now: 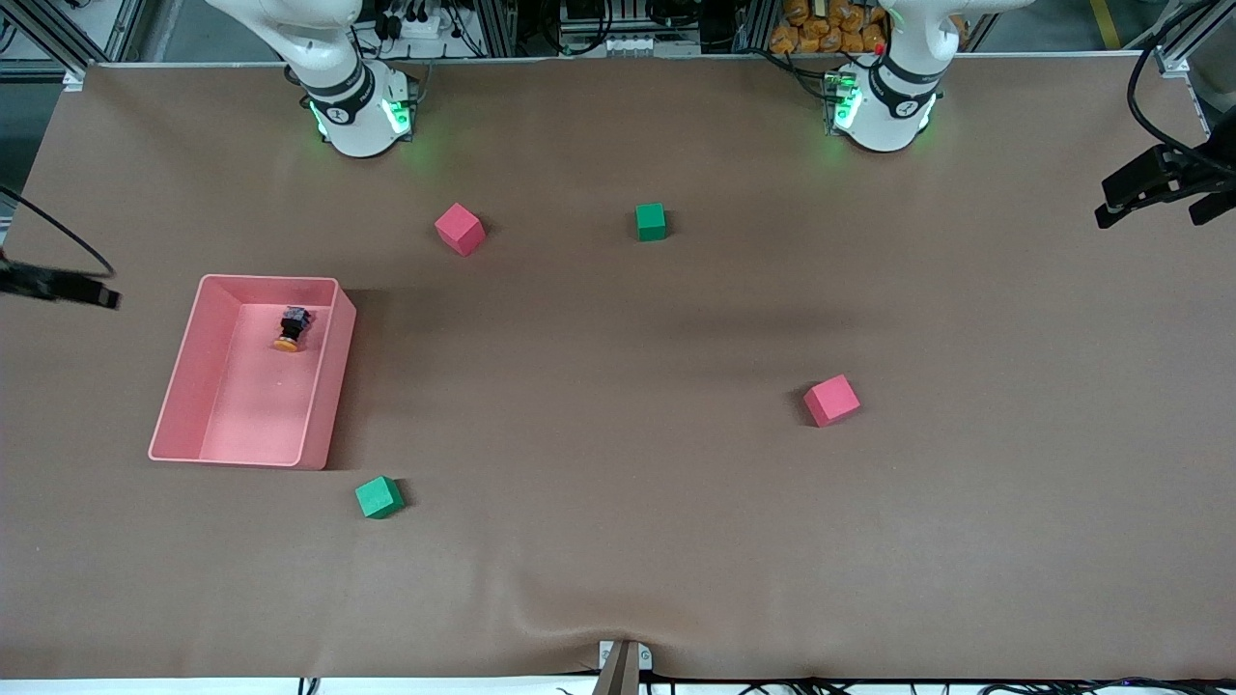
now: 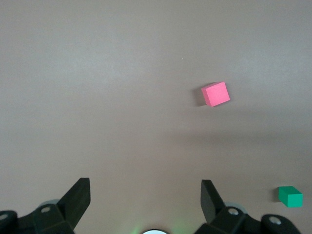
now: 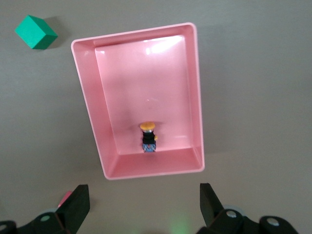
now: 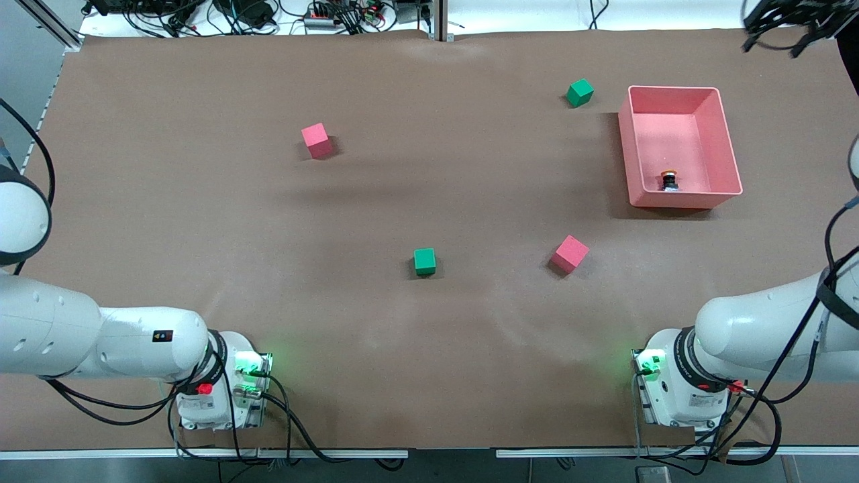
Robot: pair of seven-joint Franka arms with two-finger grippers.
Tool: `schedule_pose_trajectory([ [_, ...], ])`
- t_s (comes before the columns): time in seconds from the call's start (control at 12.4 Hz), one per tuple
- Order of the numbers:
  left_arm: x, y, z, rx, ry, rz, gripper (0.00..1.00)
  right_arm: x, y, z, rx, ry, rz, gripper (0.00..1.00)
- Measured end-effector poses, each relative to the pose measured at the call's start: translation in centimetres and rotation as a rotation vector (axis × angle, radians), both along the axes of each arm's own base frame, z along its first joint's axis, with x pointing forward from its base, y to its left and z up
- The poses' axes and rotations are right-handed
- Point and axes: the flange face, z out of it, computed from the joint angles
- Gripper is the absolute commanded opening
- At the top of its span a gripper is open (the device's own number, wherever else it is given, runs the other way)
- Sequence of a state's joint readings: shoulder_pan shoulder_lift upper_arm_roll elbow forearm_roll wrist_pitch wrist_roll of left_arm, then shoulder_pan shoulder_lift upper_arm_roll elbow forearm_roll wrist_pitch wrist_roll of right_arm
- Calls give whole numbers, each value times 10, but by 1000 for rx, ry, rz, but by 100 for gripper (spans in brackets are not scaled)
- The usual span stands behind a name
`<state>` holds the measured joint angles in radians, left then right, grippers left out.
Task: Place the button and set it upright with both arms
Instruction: 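Reach the right gripper down into the pink tray toward the button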
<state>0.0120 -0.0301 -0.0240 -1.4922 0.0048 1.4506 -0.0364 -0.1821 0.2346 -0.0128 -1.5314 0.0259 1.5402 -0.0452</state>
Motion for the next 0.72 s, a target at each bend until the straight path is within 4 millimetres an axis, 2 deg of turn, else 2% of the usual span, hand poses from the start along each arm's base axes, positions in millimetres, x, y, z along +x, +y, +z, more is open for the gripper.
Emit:
schedule_pose_trajectory([
  [0.16,0,0,-1,0,1,0,100,18,24,-45,6,50,32,100],
  [0.32,1,0,-1,0,2,0,100,19,33,-86,13,107,43,100],
  [0.56,1,0,-1,0,3,0,100,-10,28,-158,29,152,58,100],
  [0.72,1,0,-2,0,3,0,100,-43,27,-205,26,118,63,100],
])
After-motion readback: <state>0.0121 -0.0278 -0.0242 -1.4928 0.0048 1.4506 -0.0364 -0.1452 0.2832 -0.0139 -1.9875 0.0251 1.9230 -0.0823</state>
